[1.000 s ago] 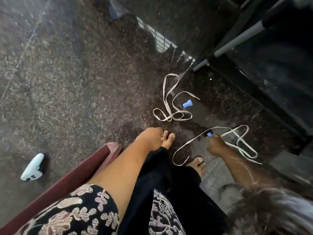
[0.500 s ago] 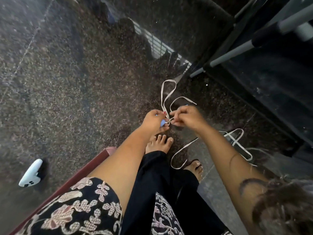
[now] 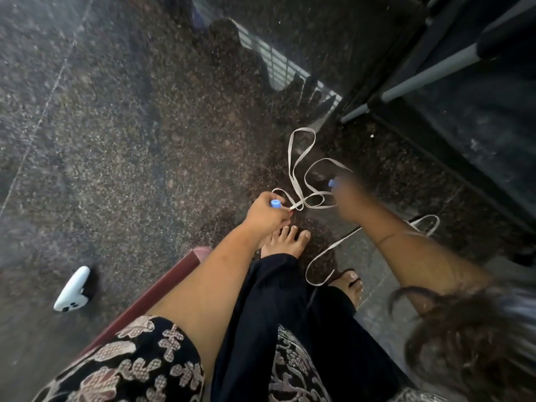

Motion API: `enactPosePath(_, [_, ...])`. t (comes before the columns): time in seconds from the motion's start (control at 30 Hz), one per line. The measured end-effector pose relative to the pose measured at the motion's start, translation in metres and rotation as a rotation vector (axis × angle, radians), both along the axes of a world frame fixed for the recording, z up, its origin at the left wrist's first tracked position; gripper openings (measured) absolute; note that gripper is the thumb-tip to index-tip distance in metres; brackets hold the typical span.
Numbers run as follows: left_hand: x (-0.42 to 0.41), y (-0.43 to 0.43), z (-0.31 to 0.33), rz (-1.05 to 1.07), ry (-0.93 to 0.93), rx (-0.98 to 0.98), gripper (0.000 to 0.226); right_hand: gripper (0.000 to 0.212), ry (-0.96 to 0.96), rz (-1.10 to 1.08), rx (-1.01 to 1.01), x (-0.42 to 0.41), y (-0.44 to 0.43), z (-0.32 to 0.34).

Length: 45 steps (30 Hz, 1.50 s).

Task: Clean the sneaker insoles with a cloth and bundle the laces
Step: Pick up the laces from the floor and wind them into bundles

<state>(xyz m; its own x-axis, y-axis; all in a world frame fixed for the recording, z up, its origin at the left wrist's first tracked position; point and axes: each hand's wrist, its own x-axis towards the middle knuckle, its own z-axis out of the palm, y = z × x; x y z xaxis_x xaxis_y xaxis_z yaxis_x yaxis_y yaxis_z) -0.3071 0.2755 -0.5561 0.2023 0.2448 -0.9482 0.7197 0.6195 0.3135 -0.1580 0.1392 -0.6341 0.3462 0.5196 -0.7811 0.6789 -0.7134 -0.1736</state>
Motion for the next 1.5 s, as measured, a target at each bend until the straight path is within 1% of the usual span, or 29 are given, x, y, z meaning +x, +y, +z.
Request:
enactPosePath(0.07, [0.007,0.001,0.015,0.044,-0.025,-0.011,0.026,0.038,0.062,-0.146,0.069,0.000,0.004,0.021])
enactPosePath(0.13, [0.020,0.004,0.038,0.101,-0.052,-0.010,0.025,0.033,0.101,-0.359,0.214,0.001,0.011,0.057])
enactPosePath(0.2, [0.033,0.006,0.067,0.194,-0.089,0.009,0.025,0.025,0.162,-0.595,0.374,-0.002,0.021,0.106])
enactPosePath(0.3, [0.055,0.014,0.131,0.321,-0.196,0.038,0.027,0.016,0.344,-0.939,0.544,-0.005,0.036,0.197])
enactPosePath(0.37, [0.067,0.020,0.178,0.319,-0.284,0.094,0.028,0.012,0.442,-1.130,0.666,-0.004,0.048,0.256])
enactPosePath(0.43, [0.079,0.030,0.237,0.311,-0.368,0.131,0.028,0.014,0.504,-1.295,0.755,0.000,0.059,0.321])
enactPosePath(0.47, [0.086,0.036,0.267,0.321,-0.419,0.139,0.028,0.014,0.539,-1.357,0.798,0.005,0.065,0.353])
enactPosePath(0.53, [0.099,0.047,0.324,0.351,-0.513,0.129,0.030,0.017,0.593,-1.403,0.880,0.013,0.075,0.414])
enactPosePath(0.63, [0.123,0.059,0.415,0.311,-0.666,0.106,0.030,0.026,0.706,-1.486,0.980,0.031,0.079,0.509])
enactPosePath(0.7, [0.139,0.060,0.472,0.258,-0.751,0.095,0.028,0.029,0.776,-1.488,1.046,0.042,0.075,0.566])
enactPosePath(0.77, [0.156,0.055,0.530,0.210,-0.843,0.083,0.028,0.028,0.791,-1.463,1.137,0.053,0.066,0.622])
enactPosePath(0.83, [0.171,0.042,0.578,0.150,-0.924,0.065,0.028,0.028,0.772,-1.488,1.238,0.058,0.053,0.669])
enactPosePath(0.9, [0.185,0.027,0.614,0.080,-0.982,0.035,0.027,0.028,0.732,-1.538,1.324,0.063,0.037,0.702])
enactPosePath(1.0, [0.204,-0.003,0.655,-0.059,-0.999,-0.008,0.021,0.027,0.654,-1.627,1.437,0.067,0.003,0.739])
enactPosePath(1.07, [0.218,-0.026,0.670,-0.114,-0.986,-0.023,0.018,0.030,0.610,-1.683,1.495,0.071,-0.021,0.754])
enactPosePath(1.17, [0.240,-0.068,0.684,-0.251,-0.967,-0.032,0.018,0.034,0.505,-1.748,1.584,0.079,-0.061,0.769])
enactPosePath(1.27, [0.255,-0.110,0.692,-0.409,-0.965,-0.047,0.020,0.031,0.417,-1.869,1.677,0.085,-0.103,0.772])
enactPosePath(1.33, [0.264,-0.144,0.692,-0.482,-0.974,-0.062,0.011,0.030,0.354,-1.944,1.721,0.087,-0.137,0.773])
enactPosePath(1.37, [0.266,-0.158,0.691,-0.506,-0.972,-0.058,0.007,0.030,0.328,-1.983,1.725,0.088,-0.152,0.772])
enactPosePath(1.43, [0.276,-0.197,0.686,-0.568,-0.960,-0.078,0.008,0.028,0.250,-2.063,1.734,0.089,-0.189,0.772])
enactPosePath(1.5, [0.285,-0.238,0.680,-0.658,-0.942,-0.094,0.007,0.024,0.143,-2.114,1.736,0.091,-0.230,0.770])
